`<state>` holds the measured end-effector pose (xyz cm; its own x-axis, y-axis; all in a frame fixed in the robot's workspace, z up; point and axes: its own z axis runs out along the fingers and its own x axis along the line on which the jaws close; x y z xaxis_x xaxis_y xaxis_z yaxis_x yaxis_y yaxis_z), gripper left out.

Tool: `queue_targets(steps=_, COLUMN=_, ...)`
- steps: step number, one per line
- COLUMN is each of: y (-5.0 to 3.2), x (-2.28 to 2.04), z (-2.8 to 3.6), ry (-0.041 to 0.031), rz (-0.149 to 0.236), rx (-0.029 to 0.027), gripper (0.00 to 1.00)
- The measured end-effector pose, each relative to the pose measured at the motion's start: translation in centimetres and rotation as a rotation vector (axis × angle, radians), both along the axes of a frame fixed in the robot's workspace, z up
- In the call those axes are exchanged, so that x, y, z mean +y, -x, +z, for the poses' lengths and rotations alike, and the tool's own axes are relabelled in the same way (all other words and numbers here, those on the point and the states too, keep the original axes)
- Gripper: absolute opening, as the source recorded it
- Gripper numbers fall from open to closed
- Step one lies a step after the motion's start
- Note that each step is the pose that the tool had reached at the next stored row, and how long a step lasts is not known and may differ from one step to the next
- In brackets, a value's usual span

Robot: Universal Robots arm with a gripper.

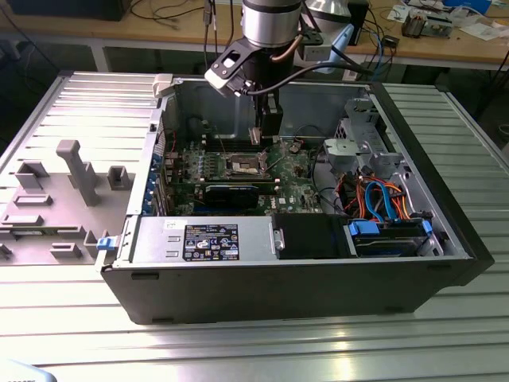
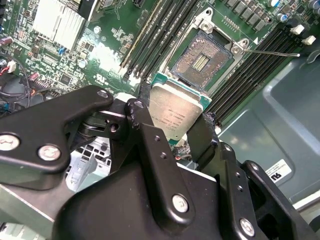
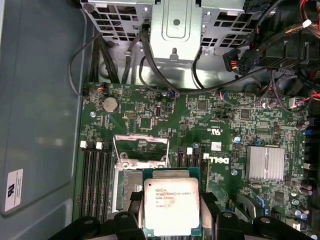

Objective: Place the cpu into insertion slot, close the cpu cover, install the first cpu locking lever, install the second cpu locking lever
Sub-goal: 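Place the cpu into insertion slot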

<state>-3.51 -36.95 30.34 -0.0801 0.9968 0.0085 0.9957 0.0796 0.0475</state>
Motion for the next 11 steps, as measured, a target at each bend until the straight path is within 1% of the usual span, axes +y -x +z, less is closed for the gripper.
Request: queue_targets(steps=11, y=0.00, x=0.10, z=-0.25, ry=0.0000, rz=0.000, rx=0.0000, gripper=0.54)
